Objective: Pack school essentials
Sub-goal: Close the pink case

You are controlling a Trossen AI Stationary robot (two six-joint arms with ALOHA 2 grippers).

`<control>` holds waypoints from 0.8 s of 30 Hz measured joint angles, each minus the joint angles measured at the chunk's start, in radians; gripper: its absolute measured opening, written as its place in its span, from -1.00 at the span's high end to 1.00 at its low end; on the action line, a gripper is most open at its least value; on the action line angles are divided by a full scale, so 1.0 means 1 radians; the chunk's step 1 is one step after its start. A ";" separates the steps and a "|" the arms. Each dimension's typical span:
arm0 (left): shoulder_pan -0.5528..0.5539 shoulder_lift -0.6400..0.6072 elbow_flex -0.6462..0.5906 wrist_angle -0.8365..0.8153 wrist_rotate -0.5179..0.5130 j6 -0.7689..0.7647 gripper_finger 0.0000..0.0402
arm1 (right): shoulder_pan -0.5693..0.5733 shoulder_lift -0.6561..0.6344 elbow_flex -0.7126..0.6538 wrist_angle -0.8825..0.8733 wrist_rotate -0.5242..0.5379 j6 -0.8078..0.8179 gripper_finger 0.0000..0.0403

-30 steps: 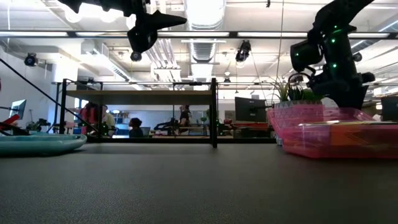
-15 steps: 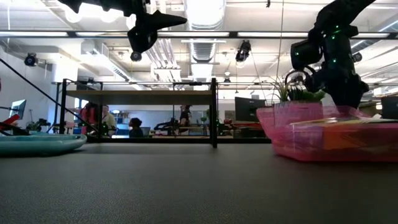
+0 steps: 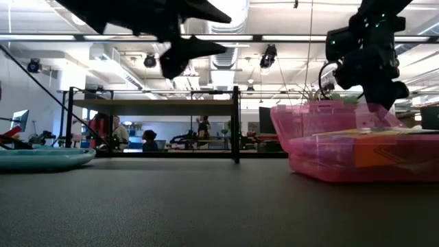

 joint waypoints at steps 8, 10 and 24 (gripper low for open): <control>-0.024 0.197 0.072 0.109 0.021 -0.065 -0.05 | 0.065 -0.039 0.000 0.003 0.001 0.057 0.12; -0.036 0.239 0.096 0.113 0.048 -0.106 -0.05 | 0.072 -0.045 0.000 0.003 0.006 0.051 0.12; -0.155 0.406 0.290 0.144 -0.028 -0.254 -0.05 | 0.085 -0.035 -0.080 0.126 0.279 0.100 0.12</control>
